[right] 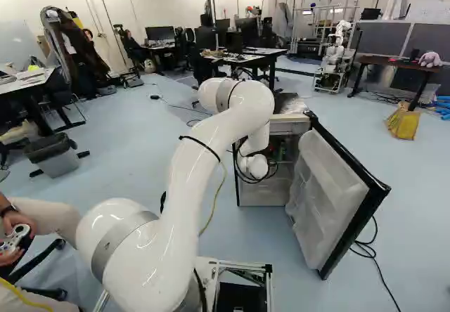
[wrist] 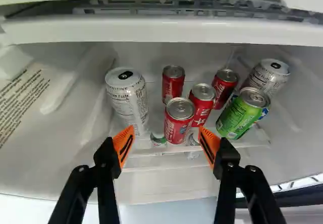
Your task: Grab a drink from the fridge
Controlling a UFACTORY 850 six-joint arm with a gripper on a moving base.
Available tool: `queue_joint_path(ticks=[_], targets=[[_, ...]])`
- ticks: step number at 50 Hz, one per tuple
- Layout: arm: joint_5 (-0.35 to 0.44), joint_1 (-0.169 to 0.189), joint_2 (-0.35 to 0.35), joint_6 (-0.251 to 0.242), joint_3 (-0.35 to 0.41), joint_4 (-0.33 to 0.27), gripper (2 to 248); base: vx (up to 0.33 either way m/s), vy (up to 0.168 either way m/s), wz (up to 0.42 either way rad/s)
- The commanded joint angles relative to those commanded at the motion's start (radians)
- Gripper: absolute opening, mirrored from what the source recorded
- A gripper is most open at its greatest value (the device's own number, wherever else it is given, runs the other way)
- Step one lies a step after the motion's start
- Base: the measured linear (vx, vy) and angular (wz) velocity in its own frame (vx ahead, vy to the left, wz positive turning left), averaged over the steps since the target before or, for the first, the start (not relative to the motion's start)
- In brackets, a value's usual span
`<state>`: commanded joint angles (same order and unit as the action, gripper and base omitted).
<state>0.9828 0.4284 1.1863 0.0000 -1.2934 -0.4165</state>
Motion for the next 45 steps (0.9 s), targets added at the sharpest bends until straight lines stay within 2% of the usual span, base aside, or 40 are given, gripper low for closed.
queue_joint_path(ticks=[45], targets=[[-0.033, -0.002, 0.054, 0.000, -0.097, 0.000, 184, 0.000, 0.000, 0.000]])
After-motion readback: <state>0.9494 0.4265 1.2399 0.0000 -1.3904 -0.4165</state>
